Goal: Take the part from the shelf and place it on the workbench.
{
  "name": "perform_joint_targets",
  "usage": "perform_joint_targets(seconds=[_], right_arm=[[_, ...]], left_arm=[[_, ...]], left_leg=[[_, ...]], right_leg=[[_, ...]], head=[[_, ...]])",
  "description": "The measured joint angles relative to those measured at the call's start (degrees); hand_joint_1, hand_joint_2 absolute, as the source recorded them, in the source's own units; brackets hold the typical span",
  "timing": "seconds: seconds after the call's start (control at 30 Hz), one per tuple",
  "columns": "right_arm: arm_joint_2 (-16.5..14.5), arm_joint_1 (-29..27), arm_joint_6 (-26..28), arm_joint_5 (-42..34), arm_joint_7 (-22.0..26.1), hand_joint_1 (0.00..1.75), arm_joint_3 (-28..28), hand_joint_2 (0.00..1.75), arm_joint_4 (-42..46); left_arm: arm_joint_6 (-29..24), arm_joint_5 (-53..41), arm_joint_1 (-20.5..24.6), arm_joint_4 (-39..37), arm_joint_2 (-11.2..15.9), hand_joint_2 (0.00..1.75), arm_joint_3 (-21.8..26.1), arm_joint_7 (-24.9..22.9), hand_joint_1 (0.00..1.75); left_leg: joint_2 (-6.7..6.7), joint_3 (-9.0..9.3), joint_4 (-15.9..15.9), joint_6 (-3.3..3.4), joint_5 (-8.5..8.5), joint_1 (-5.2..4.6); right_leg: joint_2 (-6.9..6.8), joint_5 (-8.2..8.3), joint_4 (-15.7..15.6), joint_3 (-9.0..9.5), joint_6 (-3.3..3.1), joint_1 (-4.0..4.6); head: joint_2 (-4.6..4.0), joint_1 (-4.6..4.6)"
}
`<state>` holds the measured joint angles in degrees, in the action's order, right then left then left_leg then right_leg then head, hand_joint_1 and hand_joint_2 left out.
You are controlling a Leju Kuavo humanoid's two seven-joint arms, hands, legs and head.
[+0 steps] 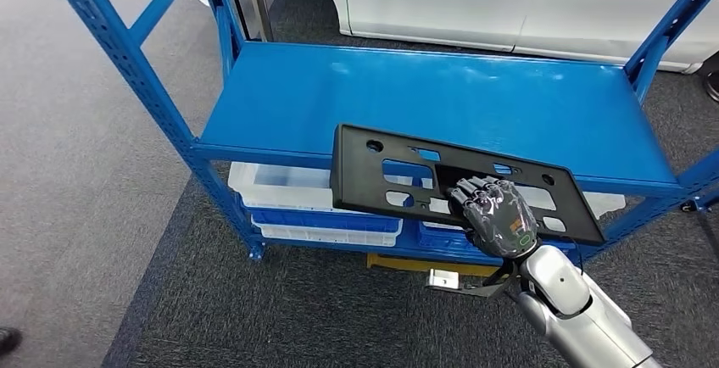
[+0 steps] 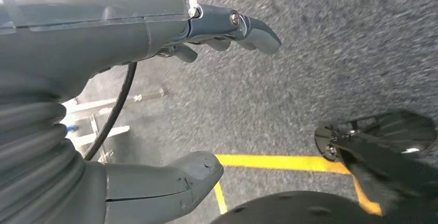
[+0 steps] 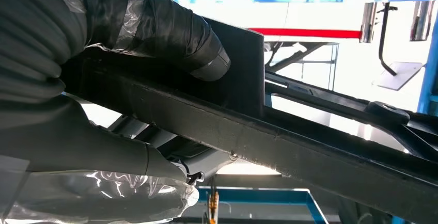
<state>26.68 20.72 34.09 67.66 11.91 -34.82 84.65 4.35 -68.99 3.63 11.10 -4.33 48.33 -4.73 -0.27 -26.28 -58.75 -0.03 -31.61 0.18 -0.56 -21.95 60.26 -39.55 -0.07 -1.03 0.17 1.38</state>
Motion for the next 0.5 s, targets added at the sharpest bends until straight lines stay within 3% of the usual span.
perform_joint_targets(seconds=[0.07,0.1,0.13,0.17,0.23,0.27,0.3,0.33,0.37,0.4,0.43,0.5], right_arm=[[0.0,0.0,-0.2,-0.1,0.2,1.75,0.1,1.75,0.0],[0.0,0.0,-0.2,-0.2,0.3,1.75,0.1,1.75,0.0],[0.1,-0.1,-0.3,-0.4,0.3,1.75,0.1,1.75,0.0],[0.2,-0.1,-0.5,-0.5,0.4,1.75,0.1,1.75,0.0],[0.3,-0.1,-0.8,-0.8,0.6,1.75,0.2,1.75,0.0],[0.4,-0.2,-1.0,-1.0,0.6,1.75,0.2,1.75,0.0],[0.4,-0.2,-1.1,-1.1,0.7,1.75,0.2,1.75,0.0],[0.4,-0.2,-1.2,-1.1,0.8,1.75,0.2,1.75,0.0],[0.4,-0.2,-1.2,-1.2,0.8,1.75,0.2,1.75,0.0],[0.4,-0.1,-1.3,-1.2,0.9,1.75,0.2,1.75,0.0],[0.4,0.0,-1.3,-1.3,0.9,1.75,0.2,1.75,0.0],[0.3,0.3,-1.5,-1.5,0.9,1.75,0.2,1.75,0.0]], left_arm=[[0.0,0.0,0.0,0.0,0.0,1.75,0.0,0.0,0.0],[0.0,0.0,0.0,0.0,0.0,1.75,0.0,0.0,0.0],[0.0,-0.1,0.0,0.0,0.0,1.75,0.0,0.0,0.0],[0.0,-0.1,0.0,0.0,0.0,1.75,0.0,0.0,0.0],[0.0,-0.2,0.0,0.0,0.0,1.75,0.0,0.0,0.0],[0.0,-0.2,0.0,0.0,0.0,1.75,0.0,0.0,0.0],[0.0,-0.2,0.0,0.0,0.0,1.75,0.0,0.0,0.0],[0.0,-0.3,0.0,0.0,0.0,1.75,0.0,0.0,0.0],[0.0,-0.3,0.0,0.0,0.0,1.75,0.0,0.0,0.0],[0.0,-0.4,0.0,0.0,0.0,1.75,0.0,0.0,0.0],[0.0,-0.5,0.0,0.0,0.0,1.75,0.0,0.0,0.0],[0.0,-0.6,0.0,0.0,0.0,1.75,0.0,0.0,0.0]], left_leg=[[-0.03,0.4,1.9,0.71,0.02,-0.17],[0.1,-0.09,2.1,1.13,0.79,-0.11],[0.24,-0.77,2.2,1.65,1.68,-0.02],[0.39,-1.65,2.4,2.11,2.66,0.08],[0.62,-3.66,2.4,2.72,4.33,-0.05],[0.68,-4.74,2.2,2.81,5.06,-0.18],[0.74,-5.84,2.0,2.84,5.73,-0.31],[0.76,-6.97,1.7,2.82,6.35,-0.41],[0.76,-8.1,1.3,2.76,6.93,-0.5],[0.75,-9.12,0.9,2.67,7.43,-0.56],[0.72,-9.97,0.5,2.51,7.86,-0.67],[0.69,-10.92,0.0,2.05,8.75,-0.79]], right_leg=[[-0.05,1.43,-0.7,0.0,0.8,0.0],[0.03,1.52,-0.8,-0.24,1.13,-0.09],[0.14,0.38,-0.3,-0.74,1.37,-0.12],[0.25,-1.99,1.3,-1.43,1.55,-0.15],[0.34,-8.47,7.6,-2.94,1.76,-0.23],[0.34,-10.42,11.3,-3.41,1.87,-0.23],[0.35,-10.79,14.2,-3.39,1.91,-0.23],[0.36,-9.84,15.5,-2.65,1.87,-0.22],[0.36,-8.21,15.0,-0.96,1.71,-0.19],[0.38,-6.85,12.6,1.68,1.45,-0.11],[0.38,-6.79,8.5,5.08,1.09,0.09],[0.35,-8.64,0.8,10.45,0.52,0.5]], head=[[0.0,-0.01],[0.0,0.0],[-0.01,-0.03],[-0.01,-0.08],[0.0,-0.13],[0.0,-0.13],[0.0,-0.11],[0.0,-0.11],[0.0,-0.11],[0.0,-0.11],[0.0,-0.11],[0.0,-0.07]])
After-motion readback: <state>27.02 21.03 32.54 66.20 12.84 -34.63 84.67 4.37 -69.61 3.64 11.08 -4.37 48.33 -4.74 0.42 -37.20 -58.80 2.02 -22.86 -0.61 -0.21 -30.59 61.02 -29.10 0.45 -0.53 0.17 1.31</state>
